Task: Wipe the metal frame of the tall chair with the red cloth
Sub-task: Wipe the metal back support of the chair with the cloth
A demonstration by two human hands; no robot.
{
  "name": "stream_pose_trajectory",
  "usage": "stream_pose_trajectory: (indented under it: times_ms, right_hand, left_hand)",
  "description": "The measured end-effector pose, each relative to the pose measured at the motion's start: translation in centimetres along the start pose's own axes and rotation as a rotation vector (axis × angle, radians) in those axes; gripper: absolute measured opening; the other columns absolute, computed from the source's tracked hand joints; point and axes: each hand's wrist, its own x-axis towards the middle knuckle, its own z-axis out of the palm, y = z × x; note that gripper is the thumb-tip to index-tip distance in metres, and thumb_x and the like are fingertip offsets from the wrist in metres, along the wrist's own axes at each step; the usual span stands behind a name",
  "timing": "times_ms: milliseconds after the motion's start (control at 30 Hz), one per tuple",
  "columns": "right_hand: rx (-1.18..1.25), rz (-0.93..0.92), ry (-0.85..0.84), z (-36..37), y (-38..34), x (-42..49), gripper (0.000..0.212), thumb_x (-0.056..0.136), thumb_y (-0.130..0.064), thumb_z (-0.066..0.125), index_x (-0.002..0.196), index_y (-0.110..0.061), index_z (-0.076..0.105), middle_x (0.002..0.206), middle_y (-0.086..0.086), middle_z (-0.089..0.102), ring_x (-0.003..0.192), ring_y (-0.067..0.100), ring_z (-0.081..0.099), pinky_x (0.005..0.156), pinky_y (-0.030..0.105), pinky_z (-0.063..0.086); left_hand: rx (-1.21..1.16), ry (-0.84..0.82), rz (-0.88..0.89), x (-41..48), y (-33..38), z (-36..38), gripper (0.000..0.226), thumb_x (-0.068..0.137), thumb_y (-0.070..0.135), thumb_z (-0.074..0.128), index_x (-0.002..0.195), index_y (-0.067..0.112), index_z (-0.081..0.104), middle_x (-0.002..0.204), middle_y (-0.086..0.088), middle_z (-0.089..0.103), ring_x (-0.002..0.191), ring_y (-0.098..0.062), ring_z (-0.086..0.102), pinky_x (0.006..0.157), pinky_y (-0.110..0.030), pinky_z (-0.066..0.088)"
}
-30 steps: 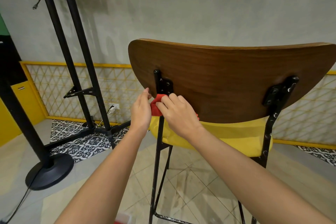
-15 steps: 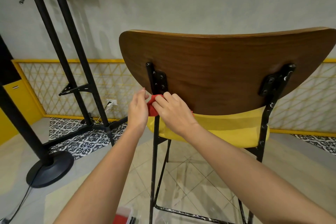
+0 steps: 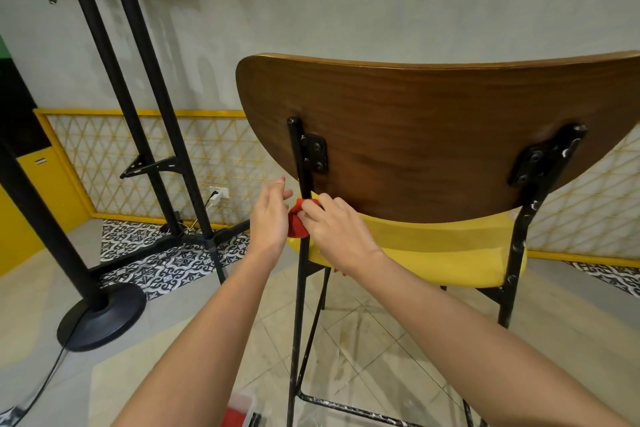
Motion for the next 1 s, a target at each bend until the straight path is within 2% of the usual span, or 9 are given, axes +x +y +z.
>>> stream_pose_trajectory:
  times_ms: [67, 167, 300, 500, 567, 700, 800, 933, 1000]
  right_hand:
    - [-0.049, -0.021, 0.02, -0.4, 0.2, 0.2, 0.019, 0.074, -0.013, 0.067, 0.092, -0.017, 0.07, 0.087, -0.004, 0.06, 0.076, 0.016, 0.054, 0.059, 0.027, 0.041]
    - [-0.085, -0.038, 0.095, -1.3, 0.8, 0.9, 0.031, 0.085, -0.01, 0.043, 0.103, -0.014, 0.067, 0.094, -0.003, 0.061, 0.08, 0.018, 0.054, 0.062, 0.029, 0.04]
    - [-0.162, -0.084, 0.022, -1.2, 0.6, 1.3, 0.024, 0.084, -0.016, 0.057, 0.105, -0.015, 0.067, 0.102, -0.004, 0.061, 0.086, 0.018, 0.054, 0.065, 0.03, 0.042]
    - [-0.108, -0.048, -0.113, 0.1, -1.5, 0.6, 0.02, 0.071, -0.021, 0.07, 0.091, -0.021, 0.07, 0.087, -0.006, 0.062, 0.082, 0.015, 0.056, 0.061, 0.027, 0.04]
    - [-0.12, -0.044, -0.077, -0.1, -1.3, 0.8, 0.019, 0.074, -0.02, 0.067, 0.093, -0.021, 0.07, 0.088, -0.006, 0.062, 0.082, 0.015, 0.056, 0.061, 0.027, 0.04]
    - [-0.131, -0.033, -0.025, -0.5, -0.4, 1.0, 0.037, 0.084, -0.01, 0.036, 0.102, -0.02, 0.068, 0.102, -0.005, 0.063, 0.086, 0.016, 0.055, 0.063, 0.028, 0.039]
    - [-0.174, -0.104, -0.119, 0.2, -0.2, 0.3, 0.027, 0.084, -0.016, 0.052, 0.108, -0.018, 0.065, 0.111, -0.004, 0.06, 0.093, 0.017, 0.055, 0.066, 0.029, 0.041]
    - [-0.113, -0.095, -0.175, 1.0, -0.8, -0.5, 0.041, 0.084, -0.009, 0.036, 0.113, -0.018, 0.063, 0.113, -0.005, 0.059, 0.093, 0.017, 0.053, 0.065, 0.029, 0.04]
    - [-0.111, -0.126, -0.209, 1.4, -1.2, -0.7, 0.035, 0.085, -0.011, 0.046, 0.116, -0.018, 0.061, 0.114, -0.004, 0.059, 0.095, 0.017, 0.052, 0.065, 0.029, 0.04]
  left_hand:
    - [0.007, 0.005, -0.001, 0.0, 0.0, 0.0, 0.036, 0.098, 0.043, 0.031, 0.123, 0.032, 0.054, 0.115, 0.002, 0.061, 0.109, -0.017, 0.055, 0.099, -0.037, 0.042]
    - [0.035, 0.022, 0.006, 0.1, -0.1, -0.1, 0.039, 0.097, 0.043, 0.029, 0.119, 0.03, 0.059, 0.115, 0.002, 0.059, 0.111, -0.017, 0.054, 0.102, -0.041, 0.042]
    - [0.0, 0.023, -0.001, 0.1, -0.3, -0.2, 0.044, 0.093, 0.047, 0.03, 0.118, 0.028, 0.062, 0.119, 0.0, 0.063, 0.112, -0.016, 0.056, 0.102, -0.041, 0.043]
    - [0.002, 0.027, -0.02, 0.3, -1.0, -1.0, 0.041, 0.099, 0.042, 0.028, 0.126, 0.028, 0.055, 0.119, -0.001, 0.062, 0.113, -0.019, 0.055, 0.093, -0.032, 0.041]
    - [-0.01, 0.023, -0.029, 0.4, -1.3, -1.3, 0.041, 0.099, 0.041, 0.028, 0.128, 0.027, 0.055, 0.122, -0.001, 0.061, 0.114, -0.018, 0.055, 0.093, -0.03, 0.042]
    - [0.036, 0.003, -0.019, 0.4, -2.0, -1.4, 0.045, 0.099, 0.041, 0.026, 0.126, 0.026, 0.057, 0.127, 0.001, 0.06, 0.117, -0.015, 0.054, 0.104, -0.035, 0.041]
    - [0.022, -0.02, -0.036, 0.5, -2.4, -1.2, 0.044, 0.1, 0.042, 0.025, 0.124, 0.025, 0.058, 0.123, -0.001, 0.061, 0.114, -0.015, 0.055, 0.098, -0.03, 0.043]
    - [0.061, -0.021, -0.059, 0.5, -2.8, -1.2, 0.045, 0.099, 0.046, 0.024, 0.12, 0.028, 0.06, 0.114, 0.003, 0.063, 0.112, -0.015, 0.055, 0.095, -0.032, 0.042]
    - [0.081, -0.021, -0.06, 0.4, -3.0, -1.3, 0.047, 0.099, 0.047, 0.023, 0.121, 0.027, 0.06, 0.113, 0.003, 0.063, 0.112, -0.016, 0.054, 0.099, -0.035, 0.04]
